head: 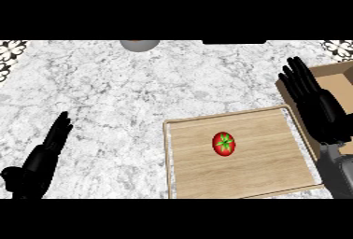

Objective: Pick the tomato from the tray and place it in the cardboard box

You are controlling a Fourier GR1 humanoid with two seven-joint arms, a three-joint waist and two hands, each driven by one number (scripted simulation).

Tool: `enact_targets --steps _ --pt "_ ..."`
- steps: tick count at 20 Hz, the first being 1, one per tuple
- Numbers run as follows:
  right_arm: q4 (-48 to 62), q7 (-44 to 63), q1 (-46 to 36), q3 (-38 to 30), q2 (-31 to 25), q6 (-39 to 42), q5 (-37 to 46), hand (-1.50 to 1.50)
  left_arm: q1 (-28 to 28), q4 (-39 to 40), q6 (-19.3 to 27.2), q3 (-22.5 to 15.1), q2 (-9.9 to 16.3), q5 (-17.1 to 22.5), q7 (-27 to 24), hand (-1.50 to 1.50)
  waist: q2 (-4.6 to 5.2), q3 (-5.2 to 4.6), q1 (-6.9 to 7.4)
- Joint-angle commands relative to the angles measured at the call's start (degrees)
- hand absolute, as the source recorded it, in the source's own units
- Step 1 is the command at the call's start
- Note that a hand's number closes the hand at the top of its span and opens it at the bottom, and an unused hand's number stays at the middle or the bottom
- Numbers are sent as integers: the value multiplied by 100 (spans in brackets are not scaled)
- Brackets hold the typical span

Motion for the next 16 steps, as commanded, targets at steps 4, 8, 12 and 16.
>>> enact_targets --steps 4,8,12,16 --pt "-1361 335 -468 -652 -768 -240 165 -150 -1047 -67 -296 -37 224 -535 -111 0 -2 67 -170" --pt "-1326 535 -50 -570 -2086 123 1364 -150 -1200 -145 -796 -64 412 -450 -261 0 20 61 -232" --pt "-1930 -248 648 -623 -1770 97 1716 -150 -1821 169 -938 -270 76 -764 -46 0 45 78 -24" --pt "-1659 -1214 860 -334 -2106 470 2589 -150 -1830 255 -1223 -93 143 -591 -141 0 63 79 72"
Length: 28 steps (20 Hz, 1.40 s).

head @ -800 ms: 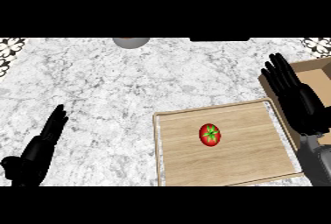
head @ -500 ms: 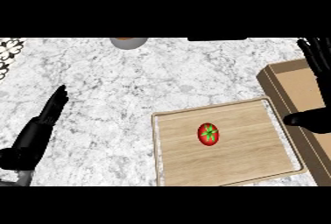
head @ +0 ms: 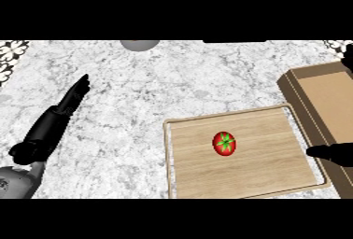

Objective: Pick the tomato from the tray and place it in the cardboard box

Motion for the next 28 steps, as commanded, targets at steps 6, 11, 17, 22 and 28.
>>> enact_targets --steps 6,11,17,22,28 --pt "-422 360 -126 577 -896 840 1235 -150 -575 172 -289 98 -164 -74 320 0 11 -2 119" --pt "-1227 1599 -417 1402 -1331 1601 1778 -150 -229 419 -165 -151 -469 -405 -195 0 15 -18 195" --pt "-1774 3525 -1376 2597 -762 2370 2288 -150 -536 569 -471 104 -387 -298 -44 0 32 -19 270" --pt "-1889 4953 -1807 3400 112 3029 2348 -150 -740 488 -499 236 -487 -323 336 0 12 -11 206" --pt "-1484 6042 -2320 3306 1160 3698 2109 -150 -226 136 -640 392 -545 -507 226 0 0 -3 196"
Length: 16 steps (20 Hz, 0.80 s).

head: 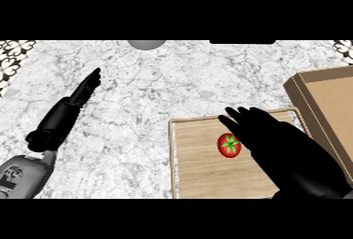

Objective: Pick the tomato from the tray and place it in the cardboard box

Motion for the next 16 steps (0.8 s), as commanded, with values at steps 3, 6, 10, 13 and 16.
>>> enact_targets --steps 3,6,10,13,16 --pt "604 798 -386 171 983 424 55 -150 -234 154 -156 158 -269 -118 139 0 7 5 -38" --pt "530 774 -8 649 1063 216 798 -150 39 33 -111 123 -370 -296 -18 0 0 7 -48" --pt "872 450 -36 439 1083 229 1238 -150 443 -588 -262 296 -172 -241 215 0 -8 11 -2" --pt "858 253 160 443 1228 297 1598 -150 -99 381 -621 623 -338 -249 -182 0 6 9 -71" --pt "1337 -189 -21 59 1180 524 1603 -150 442 -480 -311 405 -472 -549 181 0 1 11 -20"
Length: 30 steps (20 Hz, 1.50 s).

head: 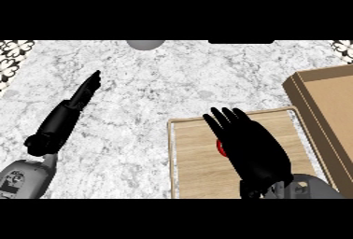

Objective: Pick the tomato from the tray and place it in the cardboard box

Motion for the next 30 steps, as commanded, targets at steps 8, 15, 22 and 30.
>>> enact_targets --steps 8,15,22,30 --pt "756 -497 399 -27 312 14 1291 -150 -105 231 -235 294 -403 -456 -94 0 4 1 -22" --pt "1174 -1244 622 -210 702 -139 1728 -150 265 -360 -631 713 -358 -460 131 0 2 1 3" --pt "1342 -1385 670 -501 946 206 2117 -150 154 232 -851 910 -656 -714 -306 0 5 0 -10" --pt "2064 -2013 897 -725 1103 -347 2721 -150 -51 150 -1049 1141 -777 -875 0 0 3 1 -15"
